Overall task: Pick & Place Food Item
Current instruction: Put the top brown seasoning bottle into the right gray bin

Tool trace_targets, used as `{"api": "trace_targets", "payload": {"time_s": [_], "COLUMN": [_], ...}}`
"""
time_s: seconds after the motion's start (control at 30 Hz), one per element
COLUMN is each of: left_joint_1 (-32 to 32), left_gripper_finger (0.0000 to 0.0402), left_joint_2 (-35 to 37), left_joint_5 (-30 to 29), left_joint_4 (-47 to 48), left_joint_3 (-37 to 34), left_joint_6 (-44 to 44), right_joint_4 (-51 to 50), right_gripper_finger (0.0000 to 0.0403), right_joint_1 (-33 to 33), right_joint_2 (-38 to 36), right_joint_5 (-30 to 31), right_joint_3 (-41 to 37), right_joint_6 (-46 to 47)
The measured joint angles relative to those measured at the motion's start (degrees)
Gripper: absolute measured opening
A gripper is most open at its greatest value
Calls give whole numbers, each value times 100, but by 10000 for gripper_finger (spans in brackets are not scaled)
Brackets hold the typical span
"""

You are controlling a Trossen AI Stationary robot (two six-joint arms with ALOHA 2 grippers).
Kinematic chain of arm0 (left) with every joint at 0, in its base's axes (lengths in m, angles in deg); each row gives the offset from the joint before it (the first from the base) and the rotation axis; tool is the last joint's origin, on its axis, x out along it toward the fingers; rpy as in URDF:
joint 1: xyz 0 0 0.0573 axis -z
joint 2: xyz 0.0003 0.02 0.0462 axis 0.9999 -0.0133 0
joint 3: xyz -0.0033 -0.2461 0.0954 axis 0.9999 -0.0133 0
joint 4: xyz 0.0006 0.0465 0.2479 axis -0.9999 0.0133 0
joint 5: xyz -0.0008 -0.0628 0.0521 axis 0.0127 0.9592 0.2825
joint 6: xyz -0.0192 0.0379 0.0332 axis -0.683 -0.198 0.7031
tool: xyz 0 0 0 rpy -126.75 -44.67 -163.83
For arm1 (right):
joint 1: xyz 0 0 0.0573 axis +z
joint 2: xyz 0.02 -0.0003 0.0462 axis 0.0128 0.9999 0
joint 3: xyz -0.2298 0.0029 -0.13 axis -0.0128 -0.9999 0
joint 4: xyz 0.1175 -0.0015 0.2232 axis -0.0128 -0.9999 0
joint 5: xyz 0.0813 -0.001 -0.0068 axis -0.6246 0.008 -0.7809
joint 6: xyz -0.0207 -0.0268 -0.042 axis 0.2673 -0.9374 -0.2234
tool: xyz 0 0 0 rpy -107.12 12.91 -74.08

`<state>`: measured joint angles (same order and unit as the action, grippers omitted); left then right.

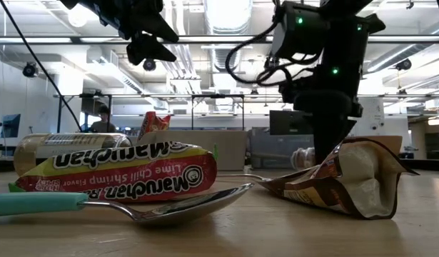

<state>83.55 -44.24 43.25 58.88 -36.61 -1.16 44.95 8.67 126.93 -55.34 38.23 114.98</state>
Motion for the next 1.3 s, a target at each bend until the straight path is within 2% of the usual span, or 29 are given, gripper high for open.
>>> {"api": "trace_targets", "payload": {"time_s": [0.2,0.33,0.5,0.67,0.83,1.0,1.13,1.3], "left_joint_1": [-2,0,-4,-4,-8,-9,-2,-9], "left_gripper_finger": [270,270,270,270,270,270,270,270], "left_joint_2": [0,0,-42,-92,-296,-561,-767,-1082], "left_joint_5": [2,-75,-490,-533,95,383,637,672], "left_joint_4": [-69,-46,-29,-171,-656,-728,-1114,-1344], "left_joint_3": [0,0,0,0,5,44,39,137], "left_joint_6": [-233,-806,-1149,-1771,-2756,-3963,-4410,-4451], "right_joint_4": [428,605,960,1606,1905,1974,2343,2516], "right_gripper_finger": [171,171,171,171,171,171,171,170], "right_joint_1": [280,418,578,648,643,643,643,641], "right_joint_2": [-187,-428,-766,-856,-778,-773,-770,-764], "right_joint_5": [19,74,563,899,1561,2082,2108,2105], "right_joint_3": [0,0,2,14,164,387,472,601], "right_joint_6": [-695,-957,-1210,-1977,-2902,-3498,-4025,-4293]}}
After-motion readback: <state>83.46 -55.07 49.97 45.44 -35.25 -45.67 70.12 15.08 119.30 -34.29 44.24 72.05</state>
